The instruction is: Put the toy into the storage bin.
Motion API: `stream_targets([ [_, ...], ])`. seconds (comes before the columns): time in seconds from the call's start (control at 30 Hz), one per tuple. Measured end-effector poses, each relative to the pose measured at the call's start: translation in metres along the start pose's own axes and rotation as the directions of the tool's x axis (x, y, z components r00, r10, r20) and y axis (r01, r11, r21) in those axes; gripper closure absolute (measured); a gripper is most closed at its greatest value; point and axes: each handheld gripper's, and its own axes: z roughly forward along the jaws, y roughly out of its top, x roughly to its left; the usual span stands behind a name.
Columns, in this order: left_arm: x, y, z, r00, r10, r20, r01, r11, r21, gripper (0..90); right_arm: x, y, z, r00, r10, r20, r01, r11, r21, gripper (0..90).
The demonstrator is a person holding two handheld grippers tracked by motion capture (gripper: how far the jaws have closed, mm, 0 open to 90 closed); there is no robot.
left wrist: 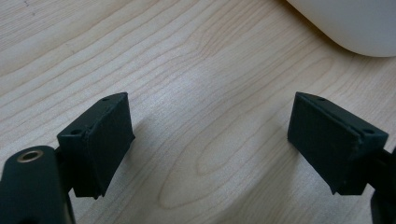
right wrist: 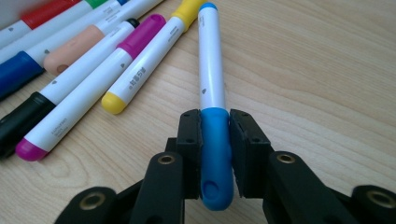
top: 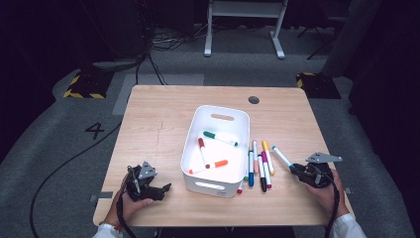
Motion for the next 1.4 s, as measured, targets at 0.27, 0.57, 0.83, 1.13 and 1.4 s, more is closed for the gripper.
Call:
stream_targets([
  [0.27,0.000,0.000,0.000,1.0000,0.000,0.000,0.000,1.0000,0.000,14.1,-0.001,0.008,-0.018,0.9999,-0.005,-0.011,0.004,0.9983,-0.059,75.3],
  [0.57,0.000,0.000,0.000,1.0000,0.001,-0.005,-0.001,1.0000,-0.001,14.1,0.014,0.027,-0.039,0.9972,-0.058,-0.048,0.051,0.9895,-0.135,75.2],
  [0.83,0.000,0.000,0.000,1.0000,0.000,-0.004,0.000,1.0000,-0.001,14.1,0.019,0.044,-0.053,0.9943,-0.083,-0.067,0.070,0.9800,-0.186,75.2],
  [1.13,0.000,0.000,0.000,1.0000,0.000,-0.004,0.000,1.0000,-0.001,14.2,0.030,0.071,-0.064,0.9891,-0.126,-0.077,0.105,0.9661,-0.236,75.2],
  [1.4,0.000,0.000,0.000,1.0000,-0.002,-0.001,0.002,1.0000,0.000,14.2,0.040,0.098,-0.073,0.9830,-0.160,-0.091,0.129,0.9525,-0.276,75.2],
])
